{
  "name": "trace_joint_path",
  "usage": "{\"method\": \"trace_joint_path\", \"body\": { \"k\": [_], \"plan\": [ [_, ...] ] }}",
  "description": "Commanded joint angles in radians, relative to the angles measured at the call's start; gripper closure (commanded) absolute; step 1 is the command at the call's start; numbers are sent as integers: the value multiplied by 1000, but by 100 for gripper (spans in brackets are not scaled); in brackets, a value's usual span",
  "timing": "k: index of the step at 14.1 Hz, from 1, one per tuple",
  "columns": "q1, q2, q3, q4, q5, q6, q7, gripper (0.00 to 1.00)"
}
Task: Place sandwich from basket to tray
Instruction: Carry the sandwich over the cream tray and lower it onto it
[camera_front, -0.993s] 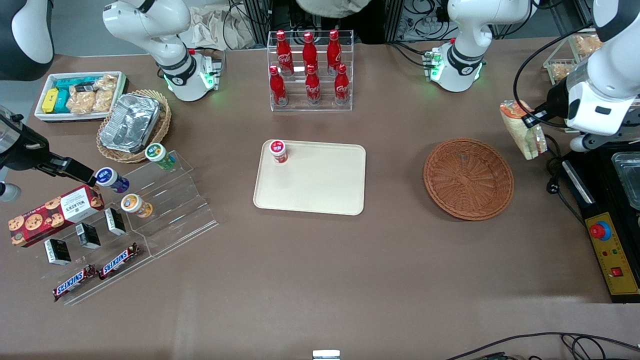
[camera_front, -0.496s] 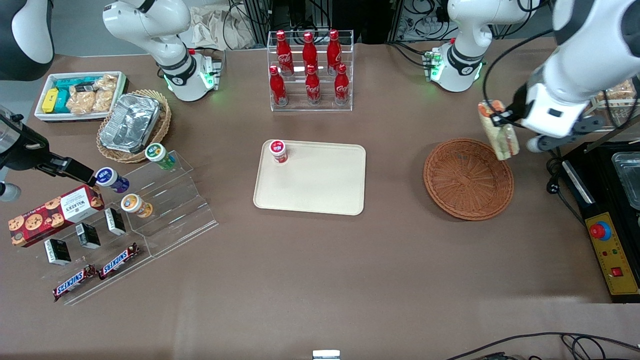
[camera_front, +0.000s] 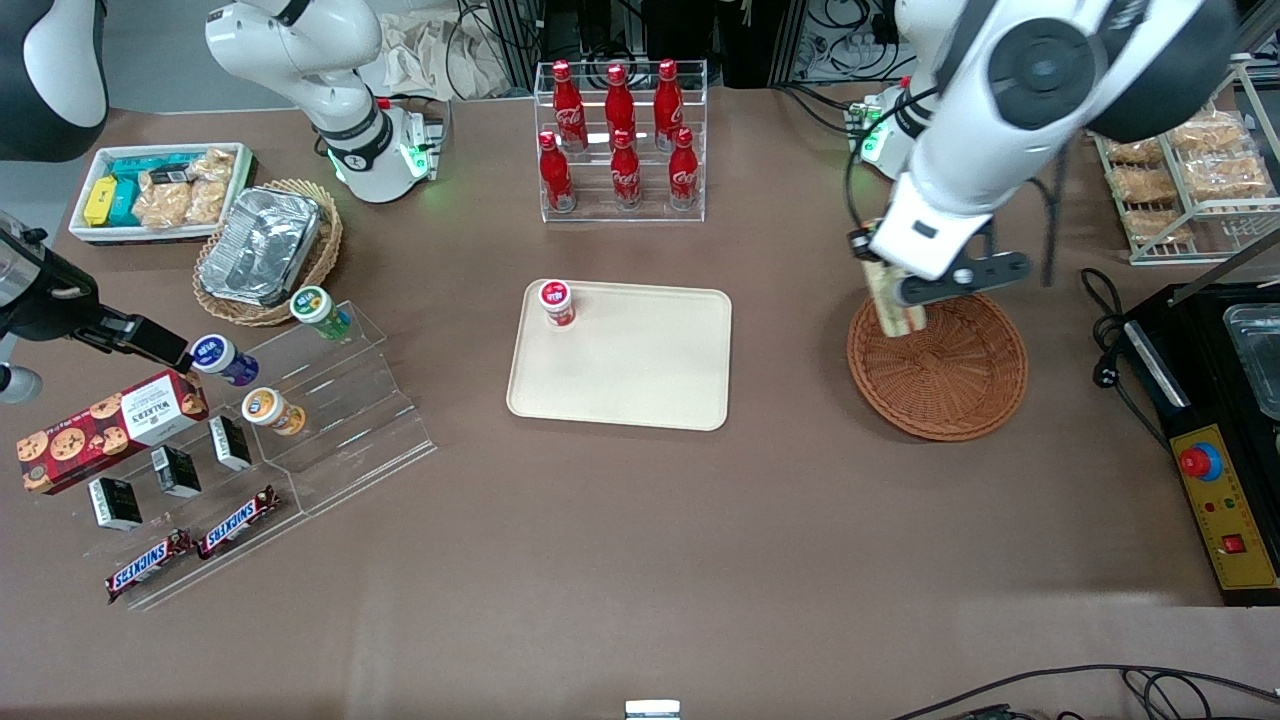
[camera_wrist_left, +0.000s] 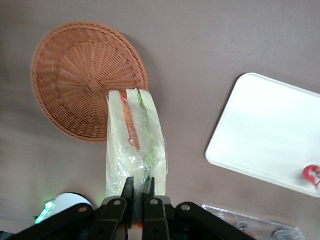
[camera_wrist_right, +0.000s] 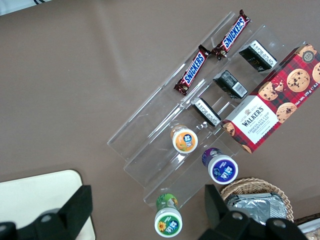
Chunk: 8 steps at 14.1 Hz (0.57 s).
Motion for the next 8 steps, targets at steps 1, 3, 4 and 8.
{"method": "trace_joint_path", "body": {
  "k": [1,3,4,8],
  "plan": [
    [-19,38,-14,53,-49,19,-46,100],
    [-30,41,-33,44,-50,82,-33,100],
    [-36,48,-48,26,-50,123,-23,100],
    [-38,126,-123,-34,-78,339,49,100]
  ]
}}
